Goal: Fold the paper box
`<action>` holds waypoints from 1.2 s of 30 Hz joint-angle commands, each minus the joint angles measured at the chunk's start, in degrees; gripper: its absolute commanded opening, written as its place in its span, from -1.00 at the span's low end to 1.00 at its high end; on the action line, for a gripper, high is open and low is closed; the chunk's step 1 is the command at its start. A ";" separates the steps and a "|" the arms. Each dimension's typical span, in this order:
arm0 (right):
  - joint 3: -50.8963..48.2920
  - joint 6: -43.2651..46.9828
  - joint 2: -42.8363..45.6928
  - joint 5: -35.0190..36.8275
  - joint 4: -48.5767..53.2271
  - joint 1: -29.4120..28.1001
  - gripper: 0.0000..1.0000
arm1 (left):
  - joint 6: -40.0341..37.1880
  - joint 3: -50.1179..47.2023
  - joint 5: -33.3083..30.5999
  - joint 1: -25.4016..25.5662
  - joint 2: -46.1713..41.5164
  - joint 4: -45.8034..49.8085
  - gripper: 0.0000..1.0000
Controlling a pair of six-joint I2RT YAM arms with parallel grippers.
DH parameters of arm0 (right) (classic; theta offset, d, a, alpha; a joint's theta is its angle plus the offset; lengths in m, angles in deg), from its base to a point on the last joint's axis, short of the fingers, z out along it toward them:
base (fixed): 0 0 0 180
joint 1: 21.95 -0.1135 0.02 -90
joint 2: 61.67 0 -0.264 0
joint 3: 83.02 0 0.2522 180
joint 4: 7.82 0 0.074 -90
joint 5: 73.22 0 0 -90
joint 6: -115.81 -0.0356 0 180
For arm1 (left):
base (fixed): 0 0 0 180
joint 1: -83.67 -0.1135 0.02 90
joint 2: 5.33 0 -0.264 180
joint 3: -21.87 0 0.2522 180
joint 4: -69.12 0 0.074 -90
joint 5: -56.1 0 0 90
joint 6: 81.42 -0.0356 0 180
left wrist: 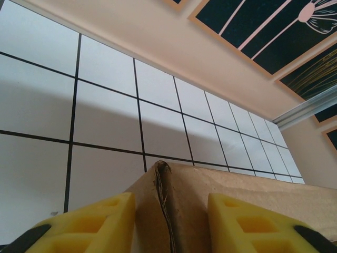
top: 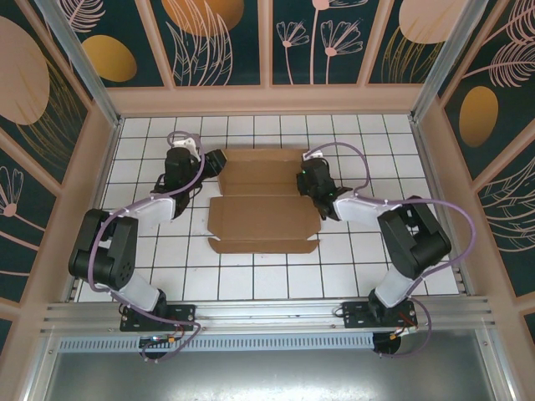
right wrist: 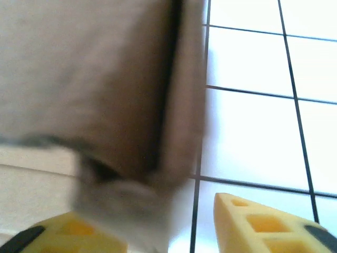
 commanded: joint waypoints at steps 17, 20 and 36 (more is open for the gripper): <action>4.46 -3.69 11.84 -20.34 2.27 9.13 0.21 | -0.84 -0.60 0.30 0.00 1.25 4.16 -0.28; 7.50 -3.19 7.86 -18.36 5.03 8.95 0.14 | -1.02 -0.13 0.68 0.03 1.71 4.39 -0.29; 15.57 7.87 8.96 -10.45 11.74 5.29 0.22 | -2.21 8.33 -4.87 0.00 -3.67 14.05 0.14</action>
